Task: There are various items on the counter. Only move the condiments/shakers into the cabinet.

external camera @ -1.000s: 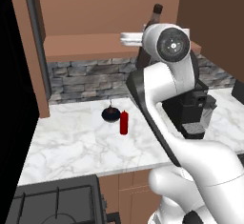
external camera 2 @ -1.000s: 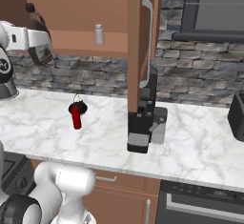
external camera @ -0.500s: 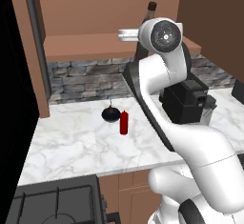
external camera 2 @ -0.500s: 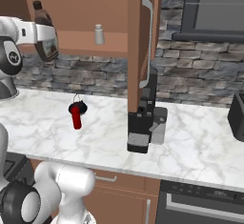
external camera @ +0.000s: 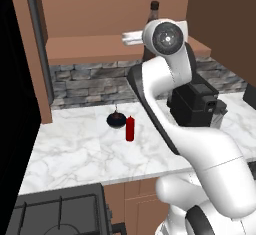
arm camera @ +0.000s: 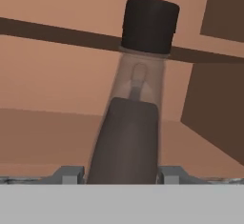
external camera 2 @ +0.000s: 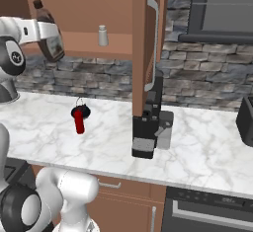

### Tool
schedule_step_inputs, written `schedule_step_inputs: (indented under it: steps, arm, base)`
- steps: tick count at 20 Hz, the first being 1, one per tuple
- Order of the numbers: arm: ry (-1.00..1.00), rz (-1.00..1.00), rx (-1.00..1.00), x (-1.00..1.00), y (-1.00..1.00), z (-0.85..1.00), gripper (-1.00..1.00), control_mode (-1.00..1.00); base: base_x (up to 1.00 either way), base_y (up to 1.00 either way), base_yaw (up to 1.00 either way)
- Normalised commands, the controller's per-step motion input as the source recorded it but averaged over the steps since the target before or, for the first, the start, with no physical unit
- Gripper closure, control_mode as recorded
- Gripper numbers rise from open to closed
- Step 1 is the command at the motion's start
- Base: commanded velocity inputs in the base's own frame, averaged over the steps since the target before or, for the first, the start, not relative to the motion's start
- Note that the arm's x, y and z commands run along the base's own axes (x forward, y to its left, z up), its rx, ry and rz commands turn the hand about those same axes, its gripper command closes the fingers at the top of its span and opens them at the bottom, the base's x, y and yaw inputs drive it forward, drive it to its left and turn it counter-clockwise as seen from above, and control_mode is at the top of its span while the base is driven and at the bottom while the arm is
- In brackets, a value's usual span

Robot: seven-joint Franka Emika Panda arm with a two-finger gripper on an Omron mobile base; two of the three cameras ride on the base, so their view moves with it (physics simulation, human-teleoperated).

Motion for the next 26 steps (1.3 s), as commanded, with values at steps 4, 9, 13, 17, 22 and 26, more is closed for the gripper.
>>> schedule_step_inputs:
  steps: [4, 9, 13, 17, 22, 26]
  arm:
    - [-0.02, 0.00, 0.00, 0.41, 0.00, 0.00, 1.00, -1.00]
    - [-0.01, 0.00, 0.00, 0.41, 0.00, 0.00, 1.00, -1.00]
    - [0.00, 0.00, 0.00, 0.60, 0.00, 0.00, 1.00, -1.00]
    - [0.00, 0.00, 0.00, 0.69, 0.00, 0.00, 1.00, -1.00]
    - [0.00, 0.00, 0.00, 0.72, 0.00, 0.00, 1.00, -1.00]
    - [0.01, 0.00, 0.00, 0.67, 0.00, 0.00, 1.00, -1.00]
  base:
    - [0.00, 0.00, 0.00]
    - [0.00, 0.00, 0.00]
    - [0.00, 0.00, 0.00]
    - [0.00, 0.00, 0.00]
    - [0.00, 0.00, 0.00]
    - [0.00, 0.00, 0.00]
